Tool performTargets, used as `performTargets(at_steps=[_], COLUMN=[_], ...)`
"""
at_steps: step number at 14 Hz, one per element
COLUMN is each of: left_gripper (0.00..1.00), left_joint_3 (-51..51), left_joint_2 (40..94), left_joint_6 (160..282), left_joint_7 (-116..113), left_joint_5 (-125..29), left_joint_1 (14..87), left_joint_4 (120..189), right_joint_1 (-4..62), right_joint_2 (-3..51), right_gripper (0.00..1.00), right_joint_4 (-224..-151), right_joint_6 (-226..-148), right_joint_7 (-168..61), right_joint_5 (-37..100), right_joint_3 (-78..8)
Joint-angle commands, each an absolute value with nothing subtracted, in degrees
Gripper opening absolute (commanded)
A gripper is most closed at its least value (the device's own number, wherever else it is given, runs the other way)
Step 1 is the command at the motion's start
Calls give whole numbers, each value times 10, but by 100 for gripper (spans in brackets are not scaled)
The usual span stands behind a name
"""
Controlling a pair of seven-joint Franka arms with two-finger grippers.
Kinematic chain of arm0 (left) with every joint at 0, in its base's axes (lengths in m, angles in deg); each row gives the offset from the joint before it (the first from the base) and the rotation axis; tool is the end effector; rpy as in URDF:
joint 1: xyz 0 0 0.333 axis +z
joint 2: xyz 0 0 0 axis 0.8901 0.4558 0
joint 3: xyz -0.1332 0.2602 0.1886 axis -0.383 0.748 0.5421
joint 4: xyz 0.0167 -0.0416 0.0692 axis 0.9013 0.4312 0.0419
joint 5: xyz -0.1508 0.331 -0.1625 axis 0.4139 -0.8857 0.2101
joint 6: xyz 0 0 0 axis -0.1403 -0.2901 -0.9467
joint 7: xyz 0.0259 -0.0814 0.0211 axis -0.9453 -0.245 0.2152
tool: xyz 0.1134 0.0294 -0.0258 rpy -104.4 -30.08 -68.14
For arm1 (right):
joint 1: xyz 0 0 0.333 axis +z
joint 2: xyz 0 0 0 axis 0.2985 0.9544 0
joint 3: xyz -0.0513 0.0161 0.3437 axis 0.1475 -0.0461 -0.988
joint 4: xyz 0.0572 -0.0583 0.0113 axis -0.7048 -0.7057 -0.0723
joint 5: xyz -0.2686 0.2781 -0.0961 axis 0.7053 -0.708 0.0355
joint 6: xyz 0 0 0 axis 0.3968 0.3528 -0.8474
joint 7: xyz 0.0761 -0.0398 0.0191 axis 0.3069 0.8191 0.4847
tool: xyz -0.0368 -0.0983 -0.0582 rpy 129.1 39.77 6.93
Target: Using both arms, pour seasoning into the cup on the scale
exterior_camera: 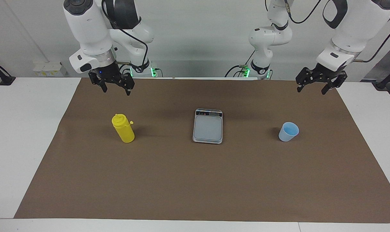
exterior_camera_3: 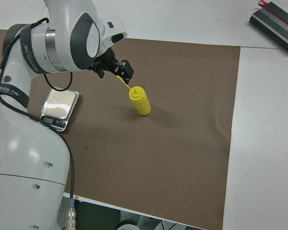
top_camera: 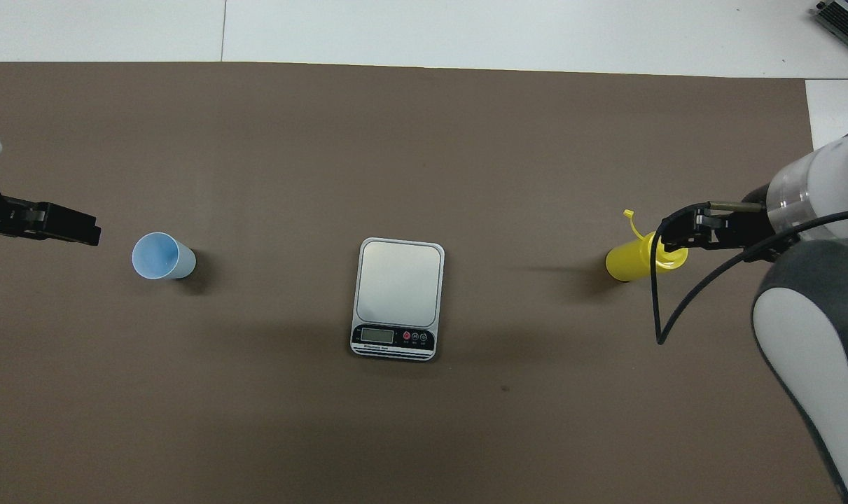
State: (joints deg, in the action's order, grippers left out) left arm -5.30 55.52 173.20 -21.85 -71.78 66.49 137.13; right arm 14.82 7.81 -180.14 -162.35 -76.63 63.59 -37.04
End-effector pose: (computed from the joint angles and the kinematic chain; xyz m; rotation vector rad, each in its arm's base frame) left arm 0.5491 -0.0476 0.6425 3.1119 -0.2646 0.0035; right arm 0.5511 0.0617 0.6079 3.0971 -0.2323 -0.0527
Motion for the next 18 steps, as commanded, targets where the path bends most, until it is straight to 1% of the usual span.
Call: performTargets(at_steps=[1,5,6,7,9,12,13,18], left_gripper=[100,100,100,100,100,100,100,100], left_joint_3=[-53,-51,-51,-51,-51,-51,-51,-51], left_joint_2=[545,545,545,549,549,545,546,551], left_joint_6=[1721,1748,1761,1787,1836,1943,1976,2114], left_joint_7=[-213,-212,-213,-214,-211,-203,-187,-173], left_joint_5=[-714,-718,-715,-712,-711,-711,-711,-711], left_joint_1=[670,673,676,692,696,700,700,725], left_joint_4=[1373,1383,1396,1416,1464,1570,1596,1695], right_joint_1=[140,140,141,141,141,141,141,141], right_joint_2=[64,64,64,64,64,64,64,64], right_gripper=[100,100,100,100,100,100,100,100], right_joint_4=[-1816,-1816,-1816,-1816,-1816,-1816,-1816,-1816], right_joint_6=[-1630,-1630,-1630,-1630,-1630,-1630,-1630,-1630], right_joint_7=[-757,-757,-757,-757,-757,-757,-757,-757], right_joint_5=[629,629,629,629,629,629,629,629], right_joint_3=[-373,-373,-373,-373,-373,-373,-373,-373])
